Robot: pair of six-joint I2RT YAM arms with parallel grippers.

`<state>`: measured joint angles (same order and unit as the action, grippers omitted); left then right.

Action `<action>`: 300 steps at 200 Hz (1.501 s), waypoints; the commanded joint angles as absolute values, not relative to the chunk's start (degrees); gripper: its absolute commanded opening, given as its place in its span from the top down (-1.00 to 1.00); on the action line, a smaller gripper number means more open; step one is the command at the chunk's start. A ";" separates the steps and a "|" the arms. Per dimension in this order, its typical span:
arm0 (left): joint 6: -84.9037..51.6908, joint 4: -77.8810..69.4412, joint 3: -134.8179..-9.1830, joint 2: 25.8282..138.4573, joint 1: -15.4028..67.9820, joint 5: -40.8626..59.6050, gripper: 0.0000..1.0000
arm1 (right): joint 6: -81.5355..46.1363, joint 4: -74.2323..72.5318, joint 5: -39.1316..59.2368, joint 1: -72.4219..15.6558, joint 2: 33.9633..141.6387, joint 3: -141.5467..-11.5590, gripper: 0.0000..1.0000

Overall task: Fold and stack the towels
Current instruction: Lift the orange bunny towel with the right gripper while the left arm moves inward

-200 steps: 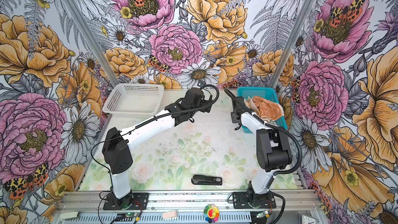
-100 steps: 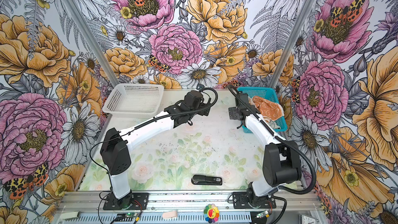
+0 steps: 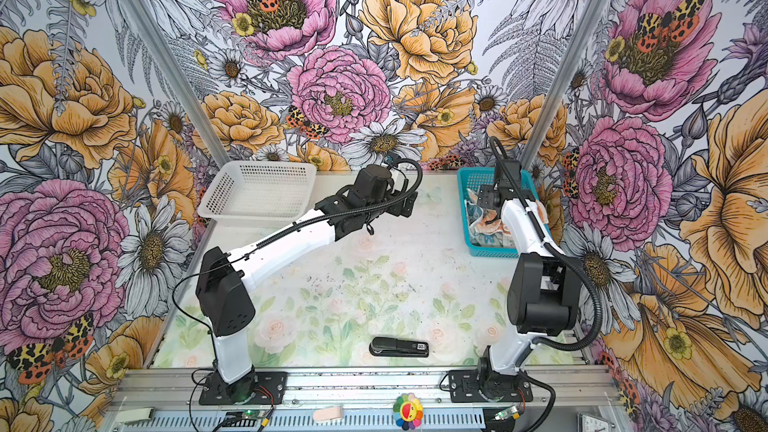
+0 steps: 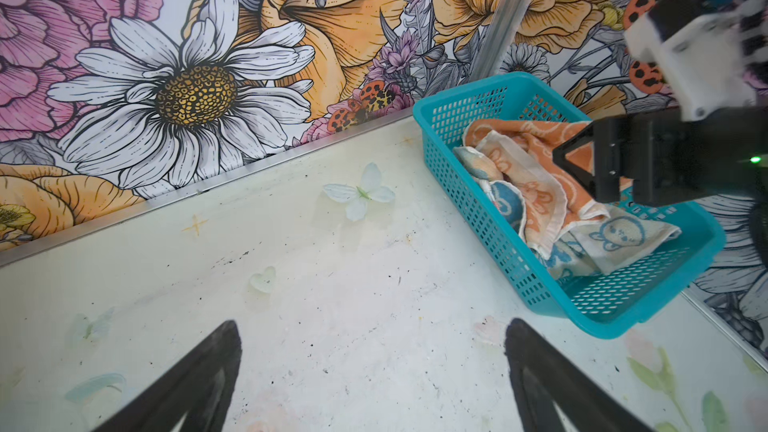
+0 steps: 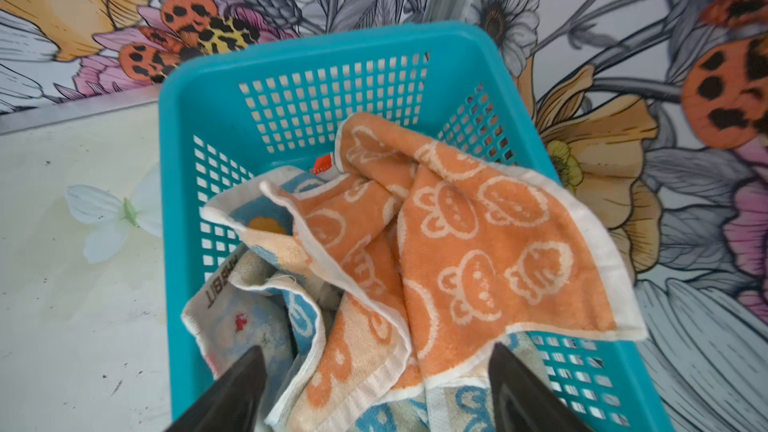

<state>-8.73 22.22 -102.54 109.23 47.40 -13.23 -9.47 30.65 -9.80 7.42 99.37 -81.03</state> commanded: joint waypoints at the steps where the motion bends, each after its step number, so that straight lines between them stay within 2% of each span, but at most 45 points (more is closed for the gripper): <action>1: -10.02 22.60 -104.56 112.24 47.46 -8.92 -0.98 | -8.76 31.99 -5.54 8.32 103.35 -84.43 -0.58; 24: -10.84 23.85 -106.34 114.00 46.87 -7.20 -0.98 | -8.12 31.88 -6.33 8.64 107.26 -86.47 -0.49; 65: -11.94 24.26 -107.08 115.30 45.71 -4.63 -0.98 | -6.25 31.88 -7.42 8.71 111.40 -88.83 -0.18; 86: -12.00 24.92 -107.74 115.78 45.42 -4.07 -0.98 | -5.32 31.92 -7.82 8.79 112.21 -89.34 0.20; 141: -12.30 26.56 -109.11 116.31 45.12 -3.26 -0.98 | -5.33 31.99 -6.84 9.20 112.31 -89.85 1.00; 205: -12.44 27.96 -107.33 110.29 43.78 -4.26 -0.98 | -9.22 34.89 -3.18 4.46 99.61 -91.31 1.00; 254: -15.75 26.39 -99.22 99.11 42.99 -6.24 -0.98 | -10.98 40.37 -2.91 -7.17 91.21 -99.51 1.00; 300: -19.52 22.99 -86.49 85.73 41.33 -7.75 -0.98 | -15.02 44.75 -3.33 -22.18 91.26 -115.19 1.00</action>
<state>-16.47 25.43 -91.74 91.33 42.61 -5.58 -11.70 41.28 -4.21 -16.82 91.50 -108.07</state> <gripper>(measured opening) 0.990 0.050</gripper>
